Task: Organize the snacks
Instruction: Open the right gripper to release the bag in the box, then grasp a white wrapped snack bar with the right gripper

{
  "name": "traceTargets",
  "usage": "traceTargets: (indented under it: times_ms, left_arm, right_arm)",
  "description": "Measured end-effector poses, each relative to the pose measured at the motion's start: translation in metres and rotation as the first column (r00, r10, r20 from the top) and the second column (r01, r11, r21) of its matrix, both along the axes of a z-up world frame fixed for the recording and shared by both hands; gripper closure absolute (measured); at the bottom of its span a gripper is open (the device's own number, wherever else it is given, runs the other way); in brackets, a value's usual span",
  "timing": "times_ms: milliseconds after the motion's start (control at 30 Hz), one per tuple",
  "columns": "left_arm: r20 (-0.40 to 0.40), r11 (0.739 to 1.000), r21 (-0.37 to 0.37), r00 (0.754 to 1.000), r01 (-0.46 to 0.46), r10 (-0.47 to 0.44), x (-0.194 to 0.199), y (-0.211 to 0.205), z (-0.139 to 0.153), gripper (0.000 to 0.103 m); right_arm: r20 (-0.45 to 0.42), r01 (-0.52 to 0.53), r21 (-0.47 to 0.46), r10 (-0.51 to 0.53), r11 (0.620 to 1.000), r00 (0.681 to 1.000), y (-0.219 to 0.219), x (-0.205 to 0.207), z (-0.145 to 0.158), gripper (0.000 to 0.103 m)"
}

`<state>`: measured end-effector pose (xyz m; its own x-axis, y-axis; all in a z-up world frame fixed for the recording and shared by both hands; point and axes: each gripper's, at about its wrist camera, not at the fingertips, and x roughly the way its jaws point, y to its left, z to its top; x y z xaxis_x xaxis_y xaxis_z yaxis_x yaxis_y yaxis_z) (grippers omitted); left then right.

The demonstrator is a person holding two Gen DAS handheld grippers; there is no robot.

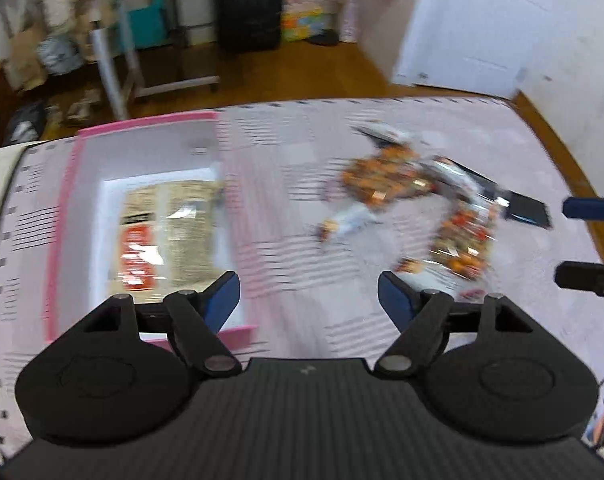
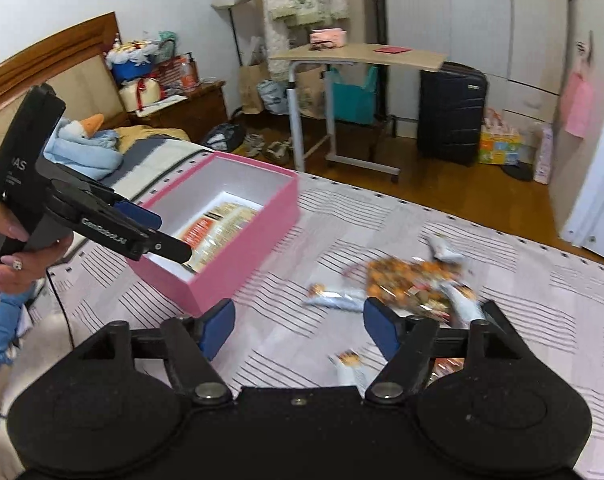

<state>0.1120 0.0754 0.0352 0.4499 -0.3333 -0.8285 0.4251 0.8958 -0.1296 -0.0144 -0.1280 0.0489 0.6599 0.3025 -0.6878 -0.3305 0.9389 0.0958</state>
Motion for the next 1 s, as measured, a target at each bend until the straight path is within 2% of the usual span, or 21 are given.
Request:
traceTargets:
  times_ms: [100,233,367,467,567,667,800,833,933,1000]
  left_arm:
    - [-0.003,0.998,-0.019,0.998,0.061,-0.061,-0.007,-0.026,-0.016,0.023]
    - [0.002,0.995,-0.031,0.996,0.091,-0.091,-0.005,-0.056,-0.043,0.023]
    - [-0.004,0.99,0.014,0.99,0.139,-0.139,0.014,-0.08,-0.072,0.023]
    - [0.024,0.98,0.043,0.98,0.197,-0.198,0.032,-0.095,-0.094,0.023]
    - [0.055,0.969,0.111,0.972,0.22,-0.227,0.051,-0.104,-0.114,0.023]
    - [0.12,0.942,0.209,0.949,0.264,-0.292,0.062,-0.116,-0.128,0.023]
    - [0.143,0.881,0.327,0.904,0.341,-0.403,0.071,-0.134,-0.146,0.023]
    - [0.144,0.877,0.338,0.902,0.342,-0.408,0.074,-0.137,-0.149,0.023]
    - [0.081,0.856,0.354,0.899,0.377,-0.43,0.089,-0.145,-0.163,0.023]
    - [0.021,0.844,0.347,0.897,0.408,-0.442,0.1,-0.147,-0.17,0.023]
  right_arm:
    - [-0.003,0.027,-0.009,-0.027,1.0,1.0,-0.017,-0.01,-0.015,0.024]
    - [-0.038,0.038,0.004,-0.038,0.999,0.999,-0.027,-0.011,-0.051,0.024]
    - [-0.022,-0.017,-0.078,0.015,0.997,1.0,-0.015,-0.002,-0.086,0.024]
    - [-0.015,-0.07,-0.183,0.068,0.981,0.998,-0.005,0.012,-0.113,0.026]
    - [-0.001,-0.115,-0.246,0.118,0.963,0.993,-0.002,0.022,-0.136,0.027]
    - [-0.02,-0.157,-0.239,0.157,0.958,0.987,-0.001,0.033,-0.156,0.032]
    - [-0.073,-0.186,-0.247,0.173,0.951,0.982,0.003,0.046,-0.177,0.038]
    - [-0.085,-0.186,-0.256,0.17,0.948,0.982,0.003,0.047,-0.182,0.039]
    - [-0.128,-0.16,-0.26,0.13,0.952,0.983,0.0,0.055,-0.19,0.045]
    - [-0.153,-0.136,-0.243,0.1,0.96,0.983,-0.004,0.058,-0.192,0.055]
